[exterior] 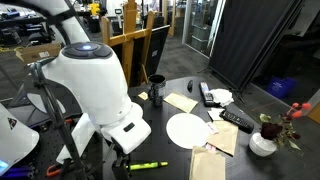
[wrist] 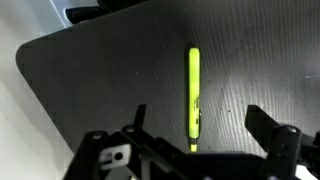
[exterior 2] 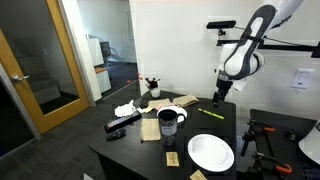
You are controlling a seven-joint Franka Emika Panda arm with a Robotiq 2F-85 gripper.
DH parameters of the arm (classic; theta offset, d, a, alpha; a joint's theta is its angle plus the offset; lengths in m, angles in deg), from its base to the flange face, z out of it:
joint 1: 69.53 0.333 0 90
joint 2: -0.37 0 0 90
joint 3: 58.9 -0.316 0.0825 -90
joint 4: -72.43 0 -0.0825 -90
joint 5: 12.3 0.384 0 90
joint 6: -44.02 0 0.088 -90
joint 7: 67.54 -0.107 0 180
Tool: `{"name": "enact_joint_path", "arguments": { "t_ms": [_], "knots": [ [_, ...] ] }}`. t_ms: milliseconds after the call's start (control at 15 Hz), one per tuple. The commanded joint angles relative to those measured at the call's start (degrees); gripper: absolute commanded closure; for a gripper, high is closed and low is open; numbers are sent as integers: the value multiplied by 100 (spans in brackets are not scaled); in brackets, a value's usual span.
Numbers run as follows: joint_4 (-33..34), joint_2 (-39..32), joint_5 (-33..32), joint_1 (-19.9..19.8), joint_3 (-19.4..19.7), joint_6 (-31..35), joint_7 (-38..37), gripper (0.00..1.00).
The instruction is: Put the pen in the mug
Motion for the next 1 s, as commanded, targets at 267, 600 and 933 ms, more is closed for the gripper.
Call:
{"name": "enact_joint_path", "arguments": {
  "t_ms": [267,600,933],
  "knots": [
    [567,-596,132,27,-153,-48,-95,0],
    [968,-1059,205,-51,-313,-93,-80,0],
    [1291,-1408,40,-443,-721,-156,-296,0]
  ]
}}
